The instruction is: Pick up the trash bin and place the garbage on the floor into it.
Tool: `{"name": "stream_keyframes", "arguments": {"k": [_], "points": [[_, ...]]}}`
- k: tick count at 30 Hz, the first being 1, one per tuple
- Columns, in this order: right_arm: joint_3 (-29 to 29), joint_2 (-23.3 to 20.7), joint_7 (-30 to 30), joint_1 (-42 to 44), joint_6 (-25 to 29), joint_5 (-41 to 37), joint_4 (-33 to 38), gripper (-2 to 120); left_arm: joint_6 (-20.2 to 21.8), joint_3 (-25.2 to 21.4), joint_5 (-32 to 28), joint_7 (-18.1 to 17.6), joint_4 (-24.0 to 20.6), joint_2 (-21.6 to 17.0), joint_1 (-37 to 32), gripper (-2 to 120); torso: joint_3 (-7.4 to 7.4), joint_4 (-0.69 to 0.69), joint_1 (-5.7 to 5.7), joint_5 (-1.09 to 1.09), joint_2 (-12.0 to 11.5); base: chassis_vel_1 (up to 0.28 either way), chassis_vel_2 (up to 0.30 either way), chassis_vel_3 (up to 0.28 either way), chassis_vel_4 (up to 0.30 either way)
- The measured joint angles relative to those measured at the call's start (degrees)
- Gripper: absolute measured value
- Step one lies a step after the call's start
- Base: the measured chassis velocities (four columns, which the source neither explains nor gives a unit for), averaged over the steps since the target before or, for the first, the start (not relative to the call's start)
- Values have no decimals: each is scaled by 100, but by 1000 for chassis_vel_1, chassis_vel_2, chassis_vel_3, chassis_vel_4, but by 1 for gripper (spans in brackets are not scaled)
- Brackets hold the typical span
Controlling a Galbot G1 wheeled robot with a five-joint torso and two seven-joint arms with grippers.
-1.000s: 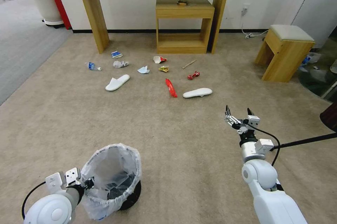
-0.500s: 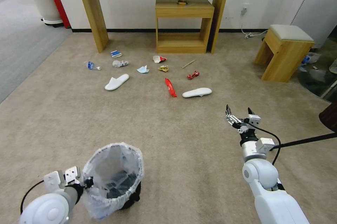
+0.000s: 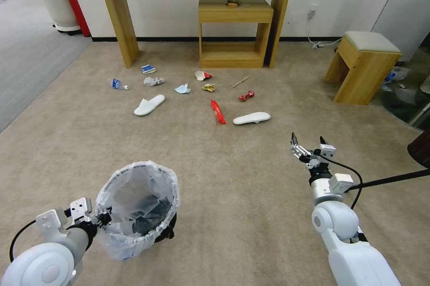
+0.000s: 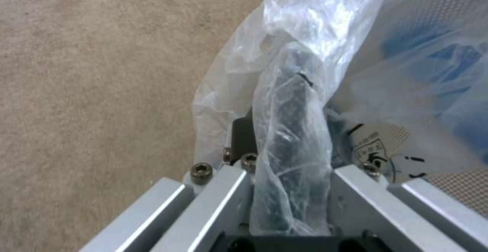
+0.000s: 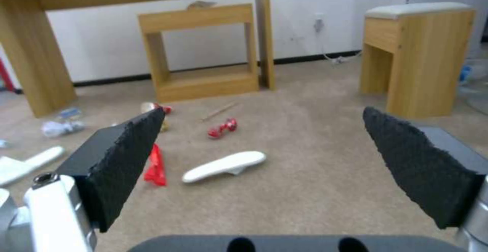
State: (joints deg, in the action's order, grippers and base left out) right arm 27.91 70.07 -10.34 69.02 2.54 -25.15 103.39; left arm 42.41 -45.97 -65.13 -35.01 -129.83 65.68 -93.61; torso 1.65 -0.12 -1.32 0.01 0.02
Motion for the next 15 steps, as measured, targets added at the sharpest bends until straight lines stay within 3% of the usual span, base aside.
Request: {"name": "stream_keyframes", "arguments": {"k": [5, 7, 8, 15], "points": [[-23, -65, -93, 24, -23, 23, 15, 100, -7, -72, -15, 71, 66, -64, 19, 0, 0, 0, 0, 1, 0, 0, 0, 0, 0], [-24, -134, -210, 30, -49, 112, -48, 100, -64, -185, -83, 207, 284, -139, 121, 0, 0, 0, 0, 1, 0, 0, 0, 0, 0], [-27, -194, -273, 34, -80, 161, -111, 100, -130, -264, 2, 388, 345, -99, 156, 0, 0, 0, 0, 0, 0, 0, 0, 0, 0], [-11, -244, -265, 104, 248, 426, -337, 100, -178, -256, 447, 690, 126, 218, 169, 0, -1, 0, 1, 1, 0, 0, 0, 0, 0]]}}
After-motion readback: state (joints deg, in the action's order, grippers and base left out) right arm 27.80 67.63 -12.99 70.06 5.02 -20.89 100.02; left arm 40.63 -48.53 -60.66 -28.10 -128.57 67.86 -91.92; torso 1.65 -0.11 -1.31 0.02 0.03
